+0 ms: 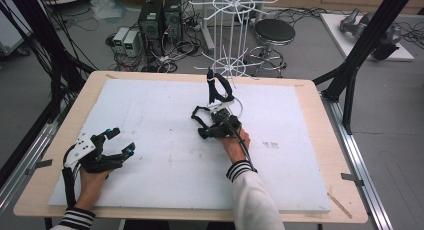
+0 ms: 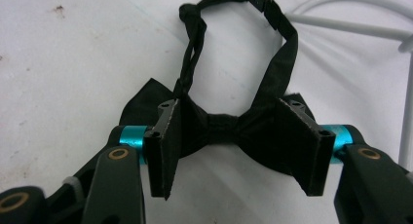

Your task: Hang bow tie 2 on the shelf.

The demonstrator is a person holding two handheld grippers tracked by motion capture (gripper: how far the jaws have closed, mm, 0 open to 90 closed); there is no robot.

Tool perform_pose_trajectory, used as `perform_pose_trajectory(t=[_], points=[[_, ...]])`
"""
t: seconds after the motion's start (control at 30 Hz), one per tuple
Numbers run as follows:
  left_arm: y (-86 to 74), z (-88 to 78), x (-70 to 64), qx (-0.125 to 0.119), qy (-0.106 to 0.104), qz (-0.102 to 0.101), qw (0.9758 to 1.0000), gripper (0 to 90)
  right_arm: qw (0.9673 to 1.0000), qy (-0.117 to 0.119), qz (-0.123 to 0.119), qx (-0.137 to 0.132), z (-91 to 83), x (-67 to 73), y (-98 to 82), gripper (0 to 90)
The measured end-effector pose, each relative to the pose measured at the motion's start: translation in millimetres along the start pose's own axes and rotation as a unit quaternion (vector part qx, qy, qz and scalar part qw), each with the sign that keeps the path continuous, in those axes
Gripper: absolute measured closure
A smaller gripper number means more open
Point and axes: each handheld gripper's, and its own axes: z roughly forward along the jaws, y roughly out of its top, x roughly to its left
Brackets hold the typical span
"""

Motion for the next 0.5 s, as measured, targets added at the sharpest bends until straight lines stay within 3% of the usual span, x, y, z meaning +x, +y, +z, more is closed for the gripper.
perform_pose_trajectory(t=[0.5], points=[[0.0, 0.2, -0.3, -0.001, 0.001, 0.000, 1.0000, 17.0, 0.9998, 0.000, -0.013, 0.017, 2.0, 3.9, 2.0, 61.9]])
